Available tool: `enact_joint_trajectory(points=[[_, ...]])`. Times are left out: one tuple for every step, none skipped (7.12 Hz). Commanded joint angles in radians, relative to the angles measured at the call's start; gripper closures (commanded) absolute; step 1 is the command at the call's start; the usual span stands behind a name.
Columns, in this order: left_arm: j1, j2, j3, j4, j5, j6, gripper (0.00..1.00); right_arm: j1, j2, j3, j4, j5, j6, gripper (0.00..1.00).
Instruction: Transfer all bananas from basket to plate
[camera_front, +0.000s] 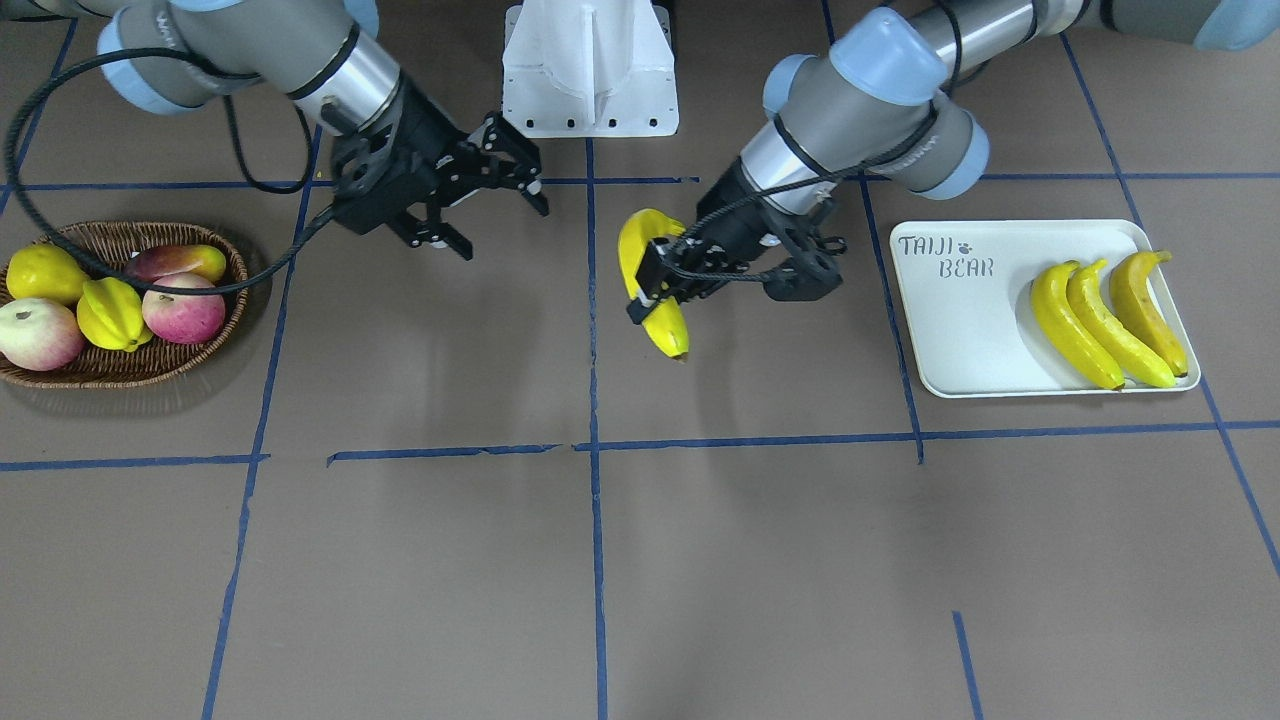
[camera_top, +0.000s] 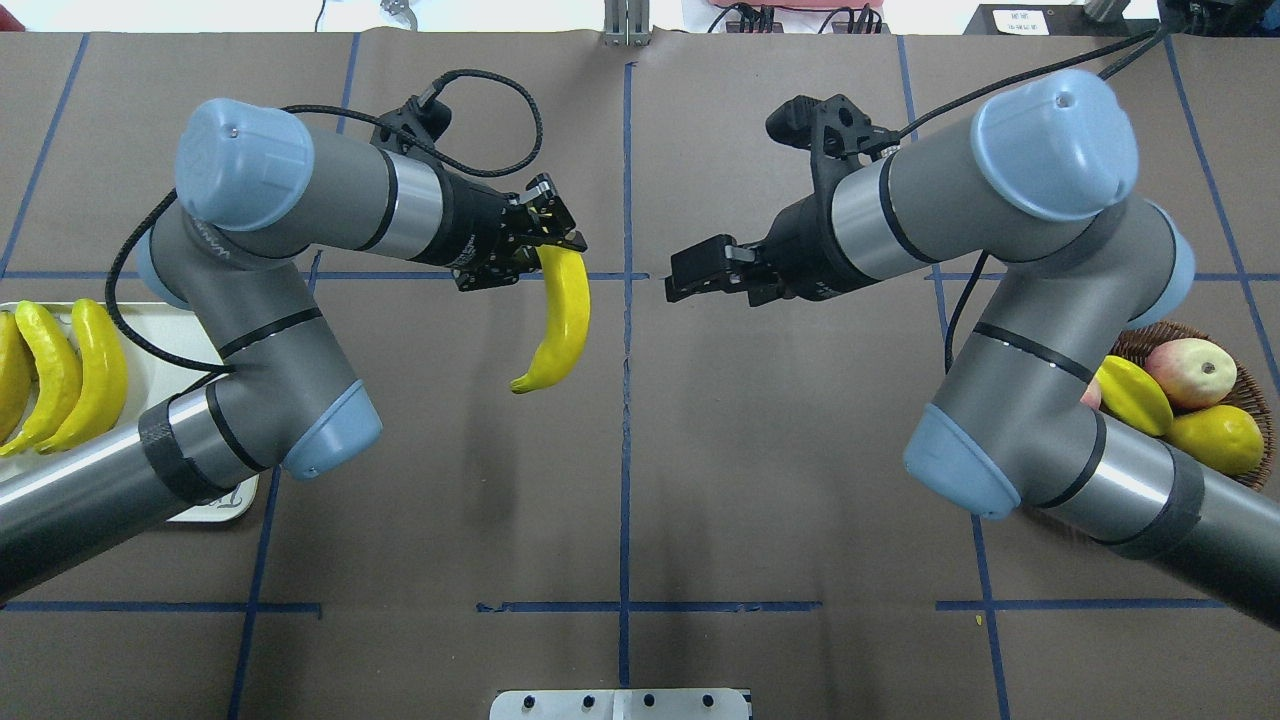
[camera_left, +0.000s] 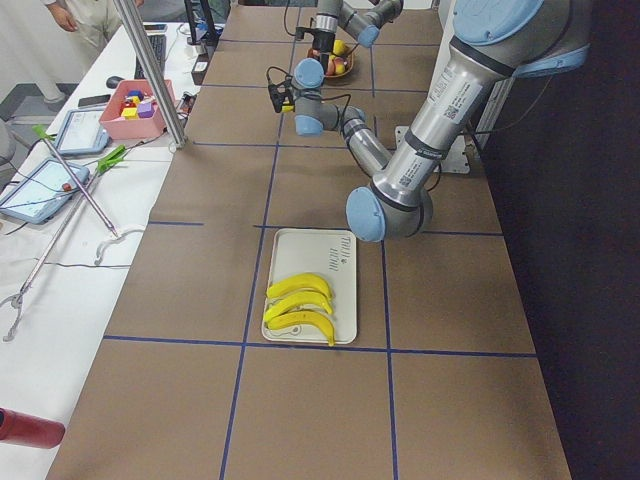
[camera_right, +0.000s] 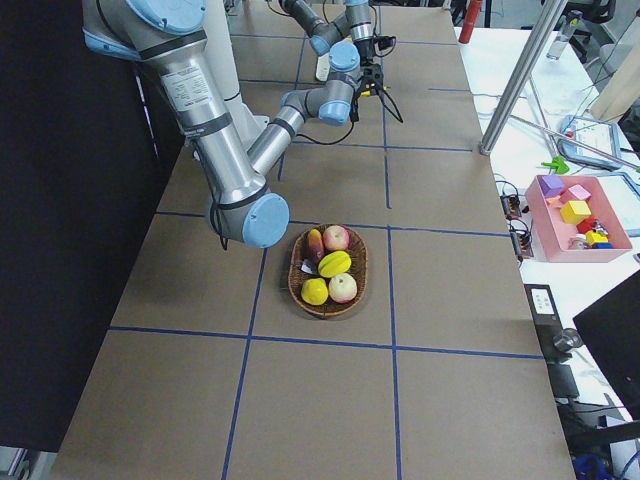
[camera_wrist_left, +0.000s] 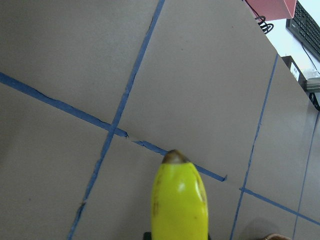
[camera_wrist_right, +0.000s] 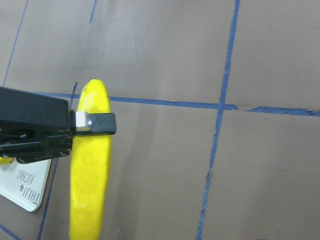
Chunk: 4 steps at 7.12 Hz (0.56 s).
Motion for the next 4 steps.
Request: enact_joint_trajectory(points=[[-0.063,0.130,-0.036,0.002,-0.006,0.001,1.00,0.076,-0.019,0.000,-0.151,0.018,-0.107,0.01],[-0.102,0.204,-0.043,0.022,-0.043,0.002,1.00,0.114,-0.036,0.002,-0.255,0.018,-0.224,0.01],[-0.170,0.229,-0.044,0.099,-0.112,0.022,1.00,0.149,-0.059,0.002,-0.341,0.018,-0.361,0.01],[-0.196,0.290,-0.056,0.136,-0.134,0.107,1.00,0.192,-0.086,0.004,-0.395,0.018,-0.467,0.01]])
